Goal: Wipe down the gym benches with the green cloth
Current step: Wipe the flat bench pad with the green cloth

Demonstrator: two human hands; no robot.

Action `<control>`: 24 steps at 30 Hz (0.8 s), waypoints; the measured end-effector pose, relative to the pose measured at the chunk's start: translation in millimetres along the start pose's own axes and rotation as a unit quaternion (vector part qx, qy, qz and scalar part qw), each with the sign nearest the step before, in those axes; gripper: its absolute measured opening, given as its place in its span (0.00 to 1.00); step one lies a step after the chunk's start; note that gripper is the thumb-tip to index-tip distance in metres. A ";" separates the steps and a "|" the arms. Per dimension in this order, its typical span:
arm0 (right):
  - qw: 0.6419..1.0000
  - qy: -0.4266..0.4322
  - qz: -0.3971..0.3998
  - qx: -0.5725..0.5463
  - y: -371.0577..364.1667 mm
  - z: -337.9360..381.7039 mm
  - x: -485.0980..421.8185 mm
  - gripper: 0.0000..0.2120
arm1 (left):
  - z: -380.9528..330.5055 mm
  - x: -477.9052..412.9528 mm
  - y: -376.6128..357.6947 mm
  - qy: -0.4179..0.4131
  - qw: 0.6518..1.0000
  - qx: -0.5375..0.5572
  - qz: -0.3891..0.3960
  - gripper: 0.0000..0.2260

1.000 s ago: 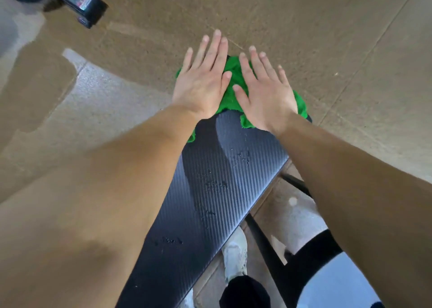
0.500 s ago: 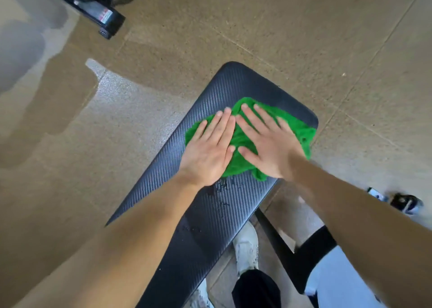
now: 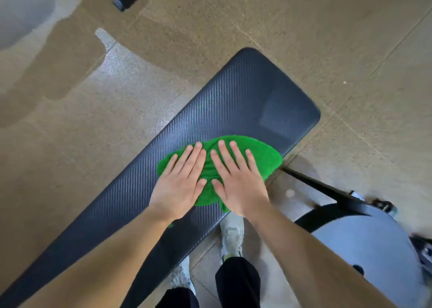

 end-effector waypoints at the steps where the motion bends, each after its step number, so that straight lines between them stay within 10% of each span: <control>1: 1.000 0.024 0.007 0.009 2.5 -4.4 -7.9 0.33 | 3.8 -5.9 1.3 0.000 1.000 0.004 -0.005 0.29; 11: 0.991 -0.098 -0.086 0.037 53.7 -56.3 -92.1 0.29 | 16.7 -102.3 38.3 0.082 0.989 0.058 -0.113 0.26; 17: 0.998 0.016 -0.045 0.047 2.4 44.0 -13.9 0.32 | 26.6 34.4 -8.2 0.078 0.996 0.040 -0.035 0.27; 21: 0.988 0.117 -0.021 0.098 18.5 5.7 -47.3 0.31 | 32.5 -1.2 6.6 0.078 0.995 0.034 -0.043 0.27; 24: 0.996 0.021 -0.019 0.090 45.2 -65.7 -81.1 0.30 | 29.8 -74.1 35.4 0.071 0.993 0.059 -0.067 0.25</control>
Point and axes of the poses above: each hand's wrist, its own x-axis away from the middle knuckle, its own y-axis out of the back of the hand, z = x × y, the point moved 9 cm from there along -x, towards the middle knuckle, and after that the axes turned 6 degrees about x, right-handed, at the moved point
